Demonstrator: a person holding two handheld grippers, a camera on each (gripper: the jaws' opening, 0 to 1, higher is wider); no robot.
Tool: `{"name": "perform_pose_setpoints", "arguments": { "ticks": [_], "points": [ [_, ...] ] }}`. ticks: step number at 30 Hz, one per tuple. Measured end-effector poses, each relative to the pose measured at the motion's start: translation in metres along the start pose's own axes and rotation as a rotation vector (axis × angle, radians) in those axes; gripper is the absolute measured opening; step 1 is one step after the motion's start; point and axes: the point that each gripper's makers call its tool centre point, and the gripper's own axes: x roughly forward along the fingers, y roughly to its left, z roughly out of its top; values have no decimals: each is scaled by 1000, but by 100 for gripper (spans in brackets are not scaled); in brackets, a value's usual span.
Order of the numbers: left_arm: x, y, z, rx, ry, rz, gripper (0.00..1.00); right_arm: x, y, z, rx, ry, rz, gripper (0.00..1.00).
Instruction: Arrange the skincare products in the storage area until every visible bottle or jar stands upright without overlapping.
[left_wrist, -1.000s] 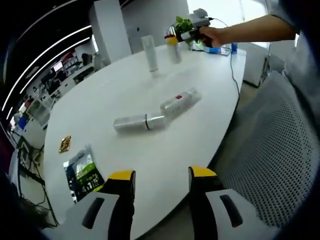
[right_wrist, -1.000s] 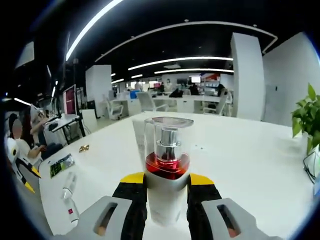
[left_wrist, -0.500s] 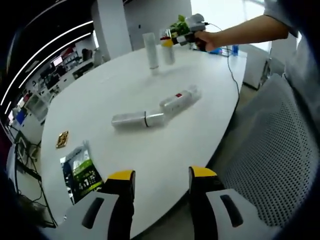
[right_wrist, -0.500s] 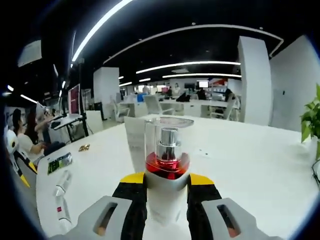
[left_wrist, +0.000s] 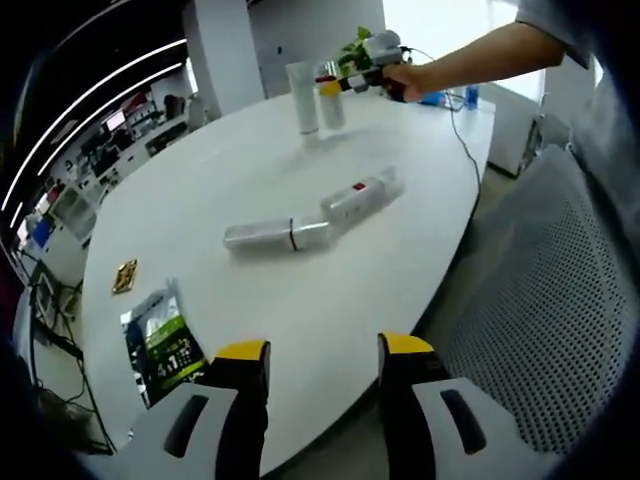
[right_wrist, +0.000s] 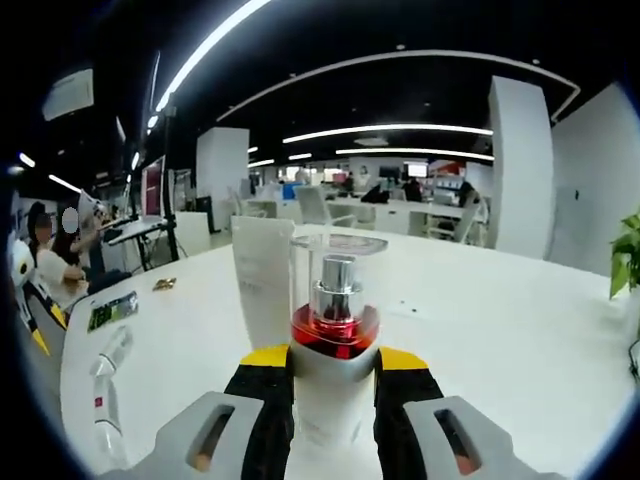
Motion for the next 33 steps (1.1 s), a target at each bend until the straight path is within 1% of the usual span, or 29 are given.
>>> {"name": "perform_pose_setpoints", "arguments": {
  "ticks": [4, 11, 14, 16, 18, 20, 22, 24, 25, 27, 29, 30, 31, 33],
  "points": [
    [0, 1, 0, 1, 0, 7, 39, 0, -2, 2, 20, -21, -3, 23],
    [1, 0, -1, 3, 7, -3, 39, 4, -2, -1, -2, -16, 8, 23],
    [1, 0, -2, 5, 12, -1, 39, 4, 0, -2, -10, -25, 14, 23],
    [1, 1, -2, 1, 11, -1, 39, 5, 3, -5, -18, -23, 20, 23],
    [1, 1, -3, 2, 11, -1, 39, 7, 6, -13, -35, -1, 30, 23],
    [1, 0, -2, 3, 11, -1, 39, 14, 8, -13, -32, -30, 22, 23],
    [1, 0, -3, 5, 15, -2, 39, 6, 12, -10, -21, -44, 18, 23],
    [1, 0, -3, 7, 16, -3, 39, 2, 7, -12, -15, -77, 17, 23],
    [1, 0, -3, 7, 15, -3, 39, 1, 8, -11, -11, -81, 19, 23],
    [1, 0, -3, 9, 16, -2, 39, 1, 8, -10, -16, -82, 24, 24],
    [1, 2, -3, 10, 15, 6, 39, 0, 14, -7, -47, -82, 28, 24],
    [0, 2, -2, 10, 12, 8, 39, 0, 17, -5, -49, -83, 30, 24],
    [0, 2, -2, 9, 10, 8, 38, 1, 16, -7, -25, -79, 35, 25],
    [0, 2, -2, 12, 10, 8, 38, 3, 11, -8, -6, -68, 41, 25]
  ]
}}
